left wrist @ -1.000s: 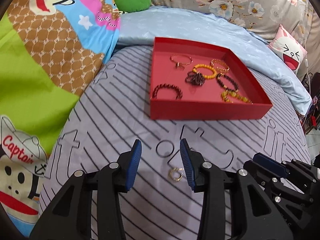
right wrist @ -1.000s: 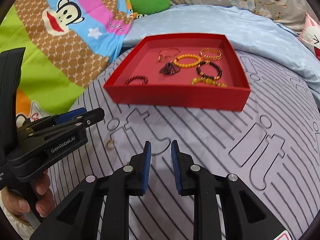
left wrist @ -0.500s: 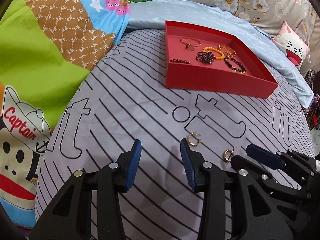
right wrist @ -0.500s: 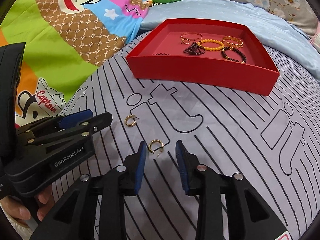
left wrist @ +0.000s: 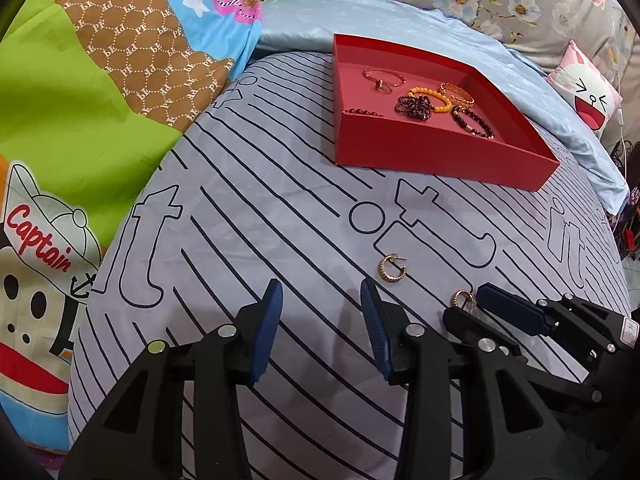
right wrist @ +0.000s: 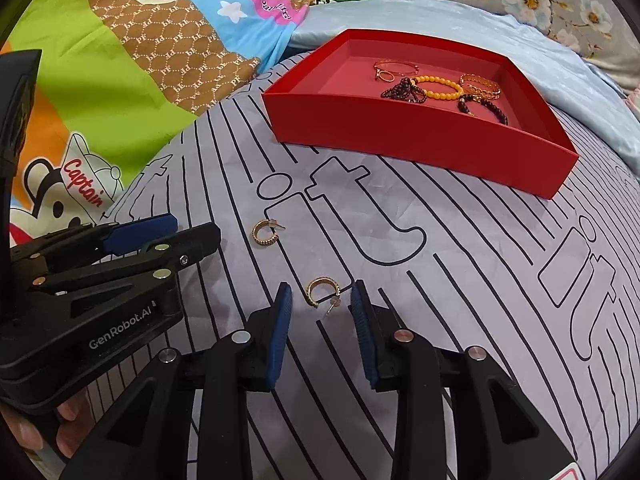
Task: Organize jewelry
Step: 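Grasp a gold hoop earring with left tool while right tool grasps the other hoop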
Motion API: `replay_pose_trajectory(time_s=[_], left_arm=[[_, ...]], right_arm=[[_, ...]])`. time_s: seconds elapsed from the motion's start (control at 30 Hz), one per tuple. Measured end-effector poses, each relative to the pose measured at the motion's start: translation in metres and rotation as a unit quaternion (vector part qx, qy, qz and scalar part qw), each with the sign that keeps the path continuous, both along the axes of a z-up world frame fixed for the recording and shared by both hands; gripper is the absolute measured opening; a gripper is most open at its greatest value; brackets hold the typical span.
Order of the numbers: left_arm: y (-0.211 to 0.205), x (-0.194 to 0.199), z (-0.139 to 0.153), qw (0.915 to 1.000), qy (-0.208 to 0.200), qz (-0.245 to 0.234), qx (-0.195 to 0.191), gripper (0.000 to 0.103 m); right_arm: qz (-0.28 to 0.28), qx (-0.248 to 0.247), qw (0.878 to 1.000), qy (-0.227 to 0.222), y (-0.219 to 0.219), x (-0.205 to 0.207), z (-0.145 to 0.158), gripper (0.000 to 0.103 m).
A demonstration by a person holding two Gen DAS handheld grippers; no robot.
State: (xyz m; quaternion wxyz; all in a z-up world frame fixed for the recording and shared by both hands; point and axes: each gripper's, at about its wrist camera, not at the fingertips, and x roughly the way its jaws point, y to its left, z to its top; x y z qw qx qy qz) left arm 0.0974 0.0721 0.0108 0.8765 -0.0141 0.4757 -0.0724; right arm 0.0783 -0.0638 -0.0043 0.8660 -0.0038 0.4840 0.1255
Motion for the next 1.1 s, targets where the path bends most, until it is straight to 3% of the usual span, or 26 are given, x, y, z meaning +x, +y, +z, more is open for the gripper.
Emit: replay_pose_trajectory(time_s=[0.2, 0.43, 0.87, 1.0, 1.1], left_arm=[[-0.001, 0.001, -0.001, 1.0, 0.004, -0.001, 0.001, 0.039], [-0.007, 0.0, -0.001, 0.9999, 0.003, -0.011, -0.004, 0.045], [-0.035, 0.013, -0.008, 0.9993, -0.002, -0.038, -0.003, 0.045], [-0.037, 0.015, -0.009, 0.9992, -0.006, -0.039, 0.0, 0.043], [-0.04, 0.015, -0.009, 0.999, -0.009, -0.043, 0.005, 0.033]], right_arm=[[-0.004, -0.005, 1.0, -0.003, -0.003, 0.002, -0.001, 0.016], [-0.014, -0.003, 1.0, -0.007, -0.012, 0.0, 0.001, 0.016], [-0.049, 0.011, 0.999, -0.011, -0.043, 0.0, 0.011, 0.016], [-0.052, 0.015, 0.998, -0.008, -0.046, 0.0, 0.009, 0.016], [-0.055, 0.016, 0.998, -0.006, -0.048, 0.001, 0.008, 0.016]])
